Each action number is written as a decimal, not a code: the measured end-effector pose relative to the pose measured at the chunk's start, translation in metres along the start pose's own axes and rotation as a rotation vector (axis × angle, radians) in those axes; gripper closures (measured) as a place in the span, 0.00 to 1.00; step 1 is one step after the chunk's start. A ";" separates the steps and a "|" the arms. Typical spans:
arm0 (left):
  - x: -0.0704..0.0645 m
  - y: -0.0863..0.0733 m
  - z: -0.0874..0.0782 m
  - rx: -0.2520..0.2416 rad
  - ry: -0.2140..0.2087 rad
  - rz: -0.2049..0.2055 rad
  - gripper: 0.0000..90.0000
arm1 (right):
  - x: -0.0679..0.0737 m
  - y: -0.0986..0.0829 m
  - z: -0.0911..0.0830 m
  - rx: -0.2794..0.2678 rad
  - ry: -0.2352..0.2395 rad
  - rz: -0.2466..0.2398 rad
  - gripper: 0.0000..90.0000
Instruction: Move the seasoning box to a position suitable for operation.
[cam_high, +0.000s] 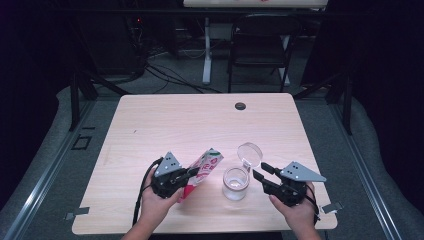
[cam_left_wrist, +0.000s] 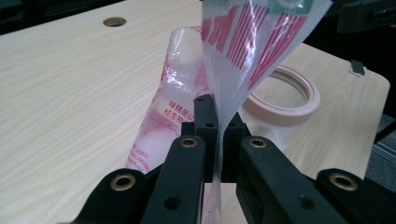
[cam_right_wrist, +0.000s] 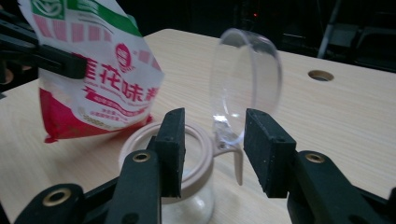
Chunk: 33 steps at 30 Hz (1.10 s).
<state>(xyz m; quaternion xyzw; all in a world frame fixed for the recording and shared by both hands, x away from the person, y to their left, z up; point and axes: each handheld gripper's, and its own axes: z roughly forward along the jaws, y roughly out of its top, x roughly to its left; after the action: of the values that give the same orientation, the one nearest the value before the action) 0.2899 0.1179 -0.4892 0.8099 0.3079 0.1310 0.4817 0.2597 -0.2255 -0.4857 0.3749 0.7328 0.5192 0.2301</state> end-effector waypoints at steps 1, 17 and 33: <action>-0.001 -0.001 0.001 -0.002 -0.002 -0.006 1.00 | 0.004 0.002 0.000 0.000 0.023 -0.014 0.65; -0.009 -0.024 0.012 0.051 -0.061 -0.023 1.00 | 0.028 0.009 0.039 0.062 0.179 -0.115 0.69; -0.006 -0.026 0.011 0.040 -0.083 -0.051 0.99 | 0.044 0.010 0.064 0.128 0.246 -0.155 0.76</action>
<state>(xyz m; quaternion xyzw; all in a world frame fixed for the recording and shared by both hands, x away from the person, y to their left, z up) 0.2812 0.1152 -0.5170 0.8159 0.3109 0.0788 0.4811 0.2825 -0.1514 -0.4964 0.2646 0.8138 0.4941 0.1534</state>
